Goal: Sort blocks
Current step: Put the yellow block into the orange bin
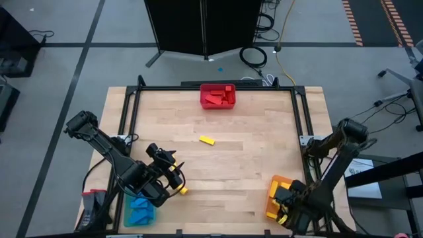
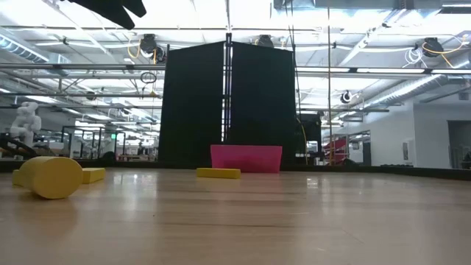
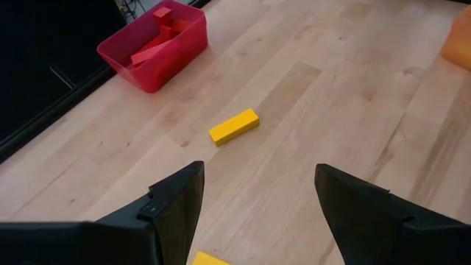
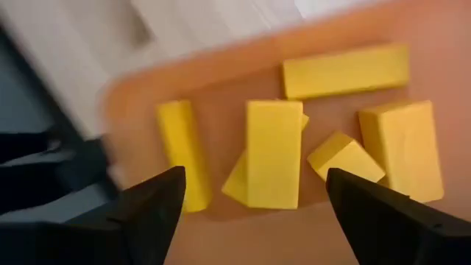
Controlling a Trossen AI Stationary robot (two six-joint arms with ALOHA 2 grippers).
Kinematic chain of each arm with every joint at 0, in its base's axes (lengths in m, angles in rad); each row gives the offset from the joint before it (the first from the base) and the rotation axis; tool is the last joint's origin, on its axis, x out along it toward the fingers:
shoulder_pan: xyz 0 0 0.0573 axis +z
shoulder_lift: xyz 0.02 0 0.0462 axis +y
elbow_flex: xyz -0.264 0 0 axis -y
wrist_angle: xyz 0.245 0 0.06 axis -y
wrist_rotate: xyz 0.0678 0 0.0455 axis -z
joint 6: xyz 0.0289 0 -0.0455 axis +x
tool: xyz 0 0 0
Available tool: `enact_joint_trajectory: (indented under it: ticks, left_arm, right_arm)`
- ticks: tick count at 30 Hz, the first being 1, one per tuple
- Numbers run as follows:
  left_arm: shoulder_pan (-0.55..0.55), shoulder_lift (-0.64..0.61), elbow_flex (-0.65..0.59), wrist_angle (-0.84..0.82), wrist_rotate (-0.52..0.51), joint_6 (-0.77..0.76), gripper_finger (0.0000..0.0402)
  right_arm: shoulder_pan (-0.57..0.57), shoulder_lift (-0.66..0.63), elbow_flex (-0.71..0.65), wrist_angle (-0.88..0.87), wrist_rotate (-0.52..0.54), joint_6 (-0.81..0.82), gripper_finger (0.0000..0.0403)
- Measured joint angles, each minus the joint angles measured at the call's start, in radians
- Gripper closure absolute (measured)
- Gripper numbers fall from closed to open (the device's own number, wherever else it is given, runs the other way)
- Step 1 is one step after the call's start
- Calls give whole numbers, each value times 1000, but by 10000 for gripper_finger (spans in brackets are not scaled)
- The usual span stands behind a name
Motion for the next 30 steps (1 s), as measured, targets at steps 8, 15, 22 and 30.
enact_joint_trajectory:
  ticks: [8, 15, 22, 30]
  left_arm:
    - [0, 0, 0, 0, 4, -3, 137]
    - [0, 0, 0, 1, 14, -9, 137]
    - [1, 0, 0, 0, 23, -10, 137]
    - [1, 0, 0, 1, 36, -12, 137]
  right_arm:
    - [-99, -313, 2, -50, 120, -121, 104]
    - [-434, -451, 3, -113, 317, -505, 106]
    - [-802, -323, 2, 184, 203, -1025, 106]
    - [-1048, -48, 17, 503, -12, -1327, 106]
